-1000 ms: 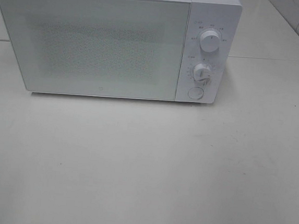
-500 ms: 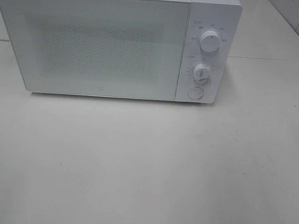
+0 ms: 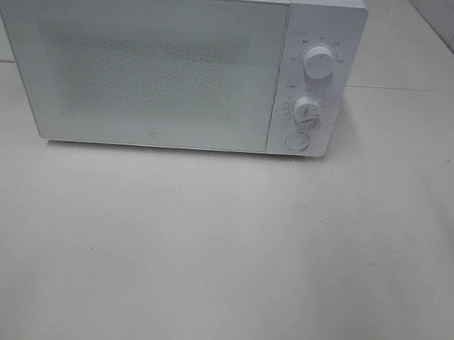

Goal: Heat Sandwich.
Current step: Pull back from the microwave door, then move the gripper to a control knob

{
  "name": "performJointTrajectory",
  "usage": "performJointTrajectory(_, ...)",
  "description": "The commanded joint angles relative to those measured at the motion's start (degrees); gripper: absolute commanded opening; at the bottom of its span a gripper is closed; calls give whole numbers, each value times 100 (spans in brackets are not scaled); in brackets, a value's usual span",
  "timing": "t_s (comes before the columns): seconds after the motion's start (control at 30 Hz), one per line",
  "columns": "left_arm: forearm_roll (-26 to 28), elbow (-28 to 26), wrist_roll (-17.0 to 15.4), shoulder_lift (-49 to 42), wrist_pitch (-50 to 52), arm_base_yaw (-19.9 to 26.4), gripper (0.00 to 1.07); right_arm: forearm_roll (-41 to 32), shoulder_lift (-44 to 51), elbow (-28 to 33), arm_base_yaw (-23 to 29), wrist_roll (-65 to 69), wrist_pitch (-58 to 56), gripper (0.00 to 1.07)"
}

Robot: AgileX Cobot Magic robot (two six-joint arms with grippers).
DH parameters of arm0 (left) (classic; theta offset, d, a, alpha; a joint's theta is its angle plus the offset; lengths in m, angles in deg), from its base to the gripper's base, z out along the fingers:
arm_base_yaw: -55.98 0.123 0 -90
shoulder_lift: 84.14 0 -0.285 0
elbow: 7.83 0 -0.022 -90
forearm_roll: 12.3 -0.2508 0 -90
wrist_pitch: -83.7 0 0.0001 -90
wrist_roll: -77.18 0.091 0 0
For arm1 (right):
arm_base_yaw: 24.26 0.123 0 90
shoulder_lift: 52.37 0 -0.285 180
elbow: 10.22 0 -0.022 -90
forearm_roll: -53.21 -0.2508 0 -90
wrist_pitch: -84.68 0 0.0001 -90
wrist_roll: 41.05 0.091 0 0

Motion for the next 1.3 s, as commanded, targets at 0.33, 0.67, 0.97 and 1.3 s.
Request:
performJointTrajectory(0.33, 40, -6, -23, -155, 34, -40, 100, 23, -1112, -11, -40, 46, 1432, 76)
performJointTrajectory(0.67, 40, -6, -23, -155, 34, -40, 100, -1123, -1748, 567, -23, -945, 3146, 76)
performJointTrajectory(0.97, 40, -6, -17, -115, 34, -40, 100, -2538, -2160, 1060, 699, -2401, 4303, 76)
performJointTrajectory(1.3, 40, -6, -17, -115, 34, -40, 100, -3930, -3094, 1089, 2063, -3077, 5804, 76)
